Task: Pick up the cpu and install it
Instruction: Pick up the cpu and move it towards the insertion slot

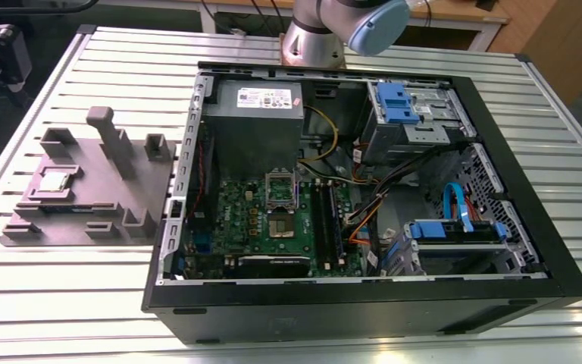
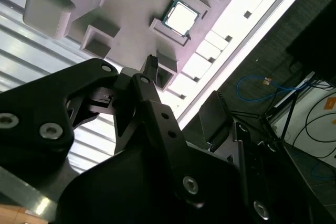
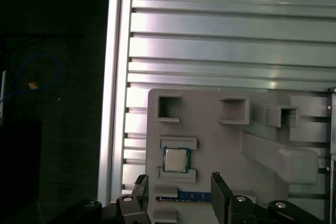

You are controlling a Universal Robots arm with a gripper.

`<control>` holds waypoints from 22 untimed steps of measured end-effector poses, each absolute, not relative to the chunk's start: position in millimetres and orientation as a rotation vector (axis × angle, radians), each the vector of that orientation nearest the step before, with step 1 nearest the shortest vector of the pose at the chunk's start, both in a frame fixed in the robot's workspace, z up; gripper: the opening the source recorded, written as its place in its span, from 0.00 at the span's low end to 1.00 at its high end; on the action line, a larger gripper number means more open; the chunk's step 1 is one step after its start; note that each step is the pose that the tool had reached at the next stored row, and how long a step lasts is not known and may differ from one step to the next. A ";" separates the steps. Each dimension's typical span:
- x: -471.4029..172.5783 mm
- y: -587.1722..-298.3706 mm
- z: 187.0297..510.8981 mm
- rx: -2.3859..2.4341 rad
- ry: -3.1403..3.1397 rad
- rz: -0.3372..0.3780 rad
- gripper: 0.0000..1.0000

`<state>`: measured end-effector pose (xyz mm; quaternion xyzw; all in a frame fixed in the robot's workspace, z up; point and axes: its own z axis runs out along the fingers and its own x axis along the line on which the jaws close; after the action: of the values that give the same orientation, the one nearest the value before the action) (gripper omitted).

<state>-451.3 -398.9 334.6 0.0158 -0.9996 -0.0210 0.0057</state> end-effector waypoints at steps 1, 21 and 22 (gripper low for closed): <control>-451.3 -398.9 334.2 0.049 -3.129 -0.066 0.59; -451.3 -398.9 326.3 0.049 -3.129 -0.065 0.59; -451.3 -398.9 326.0 0.049 -3.129 -0.065 0.59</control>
<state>-451.3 -398.9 326.0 0.0158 -0.9996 -0.0209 0.0057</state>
